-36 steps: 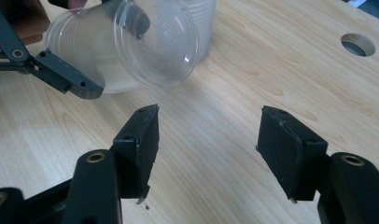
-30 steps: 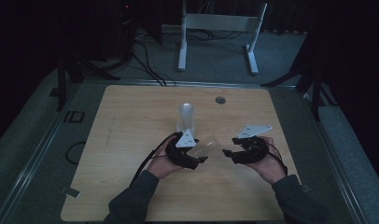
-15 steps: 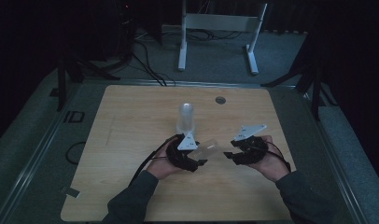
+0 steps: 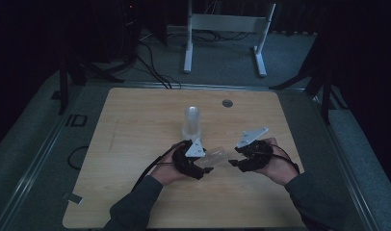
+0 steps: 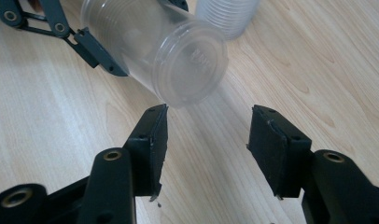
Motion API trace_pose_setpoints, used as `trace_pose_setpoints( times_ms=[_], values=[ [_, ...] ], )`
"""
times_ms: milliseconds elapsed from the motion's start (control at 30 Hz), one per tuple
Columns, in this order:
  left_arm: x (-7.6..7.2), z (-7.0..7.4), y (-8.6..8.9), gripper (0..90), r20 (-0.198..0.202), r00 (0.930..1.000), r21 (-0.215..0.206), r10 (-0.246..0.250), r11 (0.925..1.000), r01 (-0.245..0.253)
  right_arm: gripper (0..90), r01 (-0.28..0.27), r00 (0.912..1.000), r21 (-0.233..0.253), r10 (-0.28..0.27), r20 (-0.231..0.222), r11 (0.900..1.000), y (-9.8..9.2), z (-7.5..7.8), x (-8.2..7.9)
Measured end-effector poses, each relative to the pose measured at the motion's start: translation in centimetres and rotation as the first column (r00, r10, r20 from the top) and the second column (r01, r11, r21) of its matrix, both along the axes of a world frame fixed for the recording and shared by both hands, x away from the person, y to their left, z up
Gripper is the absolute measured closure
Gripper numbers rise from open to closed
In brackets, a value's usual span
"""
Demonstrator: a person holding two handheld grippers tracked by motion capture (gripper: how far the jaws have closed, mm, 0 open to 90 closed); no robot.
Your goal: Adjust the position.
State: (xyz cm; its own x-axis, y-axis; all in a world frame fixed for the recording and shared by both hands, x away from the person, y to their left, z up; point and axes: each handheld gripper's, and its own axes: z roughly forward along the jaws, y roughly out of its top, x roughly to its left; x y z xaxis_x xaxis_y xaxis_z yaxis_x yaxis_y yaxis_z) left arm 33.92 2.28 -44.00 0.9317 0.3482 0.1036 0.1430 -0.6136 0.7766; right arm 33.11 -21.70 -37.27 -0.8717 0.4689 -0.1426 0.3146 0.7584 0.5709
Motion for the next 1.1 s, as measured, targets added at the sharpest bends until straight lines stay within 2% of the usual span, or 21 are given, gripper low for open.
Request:
trace_pose_setpoints(
  times_ms=[67, 100, 233, 267, 300, 567, 667, 767, 1100],
  values=[
    [0.0, 0.0, 0.0, 29.2, 0.002, 1.0, 0.006, -0.003, 1.0, 0.003, 46.3, -0.014, 0.9999, -0.011, 0.014, -0.002, 1.0, 0.0, 0.2, 0.0],
    [0.0, -0.1, -0.1, 29.2, 0.015, 0.9999, 0.032, -0.003, 0.9995, 0.002, 46.0, -0.027, 0.9996, -0.024, 0.027, -0.006, 0.999, 0.1, 0.2, 0.0],
    [0.0, -0.2, -0.2, 29.2, 0.017, 0.9998, 0.042, -0.007, 0.9991, 0.006, 45.4, -0.049, 0.9987, -0.043, 0.048, -0.014, 0.998, 0.2, 0.4, 0.1],
    [-0.1, -0.3, -0.3, 29.2, 0.018, 0.9998, 0.058, -0.013, 0.9983, 0.012, 45.3, -0.049, 0.9987, -0.043, 0.048, -0.014, 0.998, 0.2, 0.4, 0.1],
    [-0.1, -0.4, -0.4, 29.3, 0.018, 0.9997, 0.058, -0.014, 0.9982, 0.013, 45.2, -0.062, 0.998, -0.063, 0.061, -0.018, 0.996, 0.3, 0.4, 0.2],
    [-0.3, -0.4, -0.6, 29.2, 0.023, 0.9988, 0.093, -0.042, 0.9949, 0.04, 44.3, -0.111, 0.9934, -0.117, 0.107, -0.04, 0.987, 0.7, 0.4, 0.2],
    [-0.3, -0.4, -0.6, 29.3, 0.018, 0.9987, 0.093, -0.048, 0.9946, 0.046, 44.0, -0.119, 0.9925, -0.123, 0.114, -0.044, 0.985, 0.8, 0.4, 0.2],
    [-0.4, -0.5, -0.7, 29.2, 0.014, 0.9984, 0.101, -0.055, 0.9935, 0.054, 42.5, -0.14, 0.9895, -0.152, 0.133, -0.058, 0.978, 1.2, 0.2, 0.2],
    [-0.6, -0.7, -0.9, 29.1, 0.017, 0.9972, 0.125, -0.073, 0.9897, 0.07, 40.2, -0.172, 0.984, -0.181, 0.161, -0.076, 0.968, 1.7, 0.0, 0.2]
  ],
)
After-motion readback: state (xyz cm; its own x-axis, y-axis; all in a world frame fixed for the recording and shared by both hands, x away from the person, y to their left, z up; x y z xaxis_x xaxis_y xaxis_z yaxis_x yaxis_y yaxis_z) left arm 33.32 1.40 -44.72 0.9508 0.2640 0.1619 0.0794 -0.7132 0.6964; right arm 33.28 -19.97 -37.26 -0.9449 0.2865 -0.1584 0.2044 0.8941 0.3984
